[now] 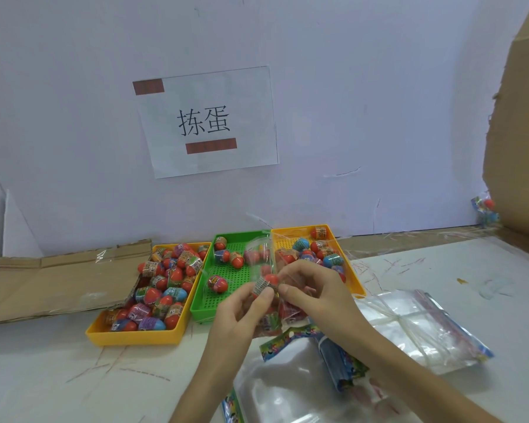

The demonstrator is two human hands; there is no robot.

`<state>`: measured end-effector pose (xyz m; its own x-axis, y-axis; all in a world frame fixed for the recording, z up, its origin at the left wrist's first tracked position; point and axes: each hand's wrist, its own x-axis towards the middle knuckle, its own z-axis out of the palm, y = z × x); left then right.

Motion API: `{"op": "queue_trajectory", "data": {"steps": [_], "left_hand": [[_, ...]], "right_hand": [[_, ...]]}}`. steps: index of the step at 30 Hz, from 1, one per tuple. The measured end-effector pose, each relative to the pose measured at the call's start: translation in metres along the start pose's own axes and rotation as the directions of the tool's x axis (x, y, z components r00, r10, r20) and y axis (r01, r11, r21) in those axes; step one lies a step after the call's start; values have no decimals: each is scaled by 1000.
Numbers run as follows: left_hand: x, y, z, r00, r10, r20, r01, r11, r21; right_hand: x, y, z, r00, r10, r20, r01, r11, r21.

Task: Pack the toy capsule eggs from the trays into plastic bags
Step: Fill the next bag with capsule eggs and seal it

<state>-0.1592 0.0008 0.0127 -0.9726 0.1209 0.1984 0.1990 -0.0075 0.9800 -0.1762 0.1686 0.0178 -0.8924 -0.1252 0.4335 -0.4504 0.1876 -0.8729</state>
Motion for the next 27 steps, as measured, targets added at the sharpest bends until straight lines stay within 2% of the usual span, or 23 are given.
{"op": "queue_trajectory", "data": {"steps": [3,7,8,10,12,14,16,18,20,21,24,27], "left_hand": [[1,-1,0,998,12,-56,-10,999,34],[2,-2,-2,991,5,-132,-3,1000,17],[3,-1,-3,989,-5,-150,4,1000,-4],[4,-2,-5,984,-29,-175,22,999,-40],[5,-3,-6,982,-38,-183,28,998,-56],[6,-4,-6,984,-39,-175,28,998,-62],[6,-5,-5,985,-36,-167,26,998,-56],[5,-6,-3,984,-47,-170,39,998,-49],[5,-6,-3,984,-46,-173,42,999,-23],[5,-6,-3,983,-43,-181,42,999,-7],[5,-7,-3,977,-51,-206,52,999,-1],[4,-5,-4,978,-53,-204,56,998,6]], "right_hand": [[1,1,-1,999,14,50,-14,1000,-3],[5,-4,-9,977,72,200,-84,995,54],[8,-6,-13,978,69,194,-83,995,64],[14,-6,-24,994,72,81,-76,996,40],[18,-1,-37,996,76,-54,-81,992,-94],[19,6,-48,996,56,-72,-76,943,-324],[18,13,-52,997,76,19,-56,862,-504],[16,18,-50,981,156,118,-45,765,-643],[14,22,-45,952,248,180,-36,673,-738],[14,23,-43,941,280,191,-43,659,-751],[15,23,-41,955,259,148,-87,716,-693],[15,21,-43,983,178,36,-120,785,-608]]}}
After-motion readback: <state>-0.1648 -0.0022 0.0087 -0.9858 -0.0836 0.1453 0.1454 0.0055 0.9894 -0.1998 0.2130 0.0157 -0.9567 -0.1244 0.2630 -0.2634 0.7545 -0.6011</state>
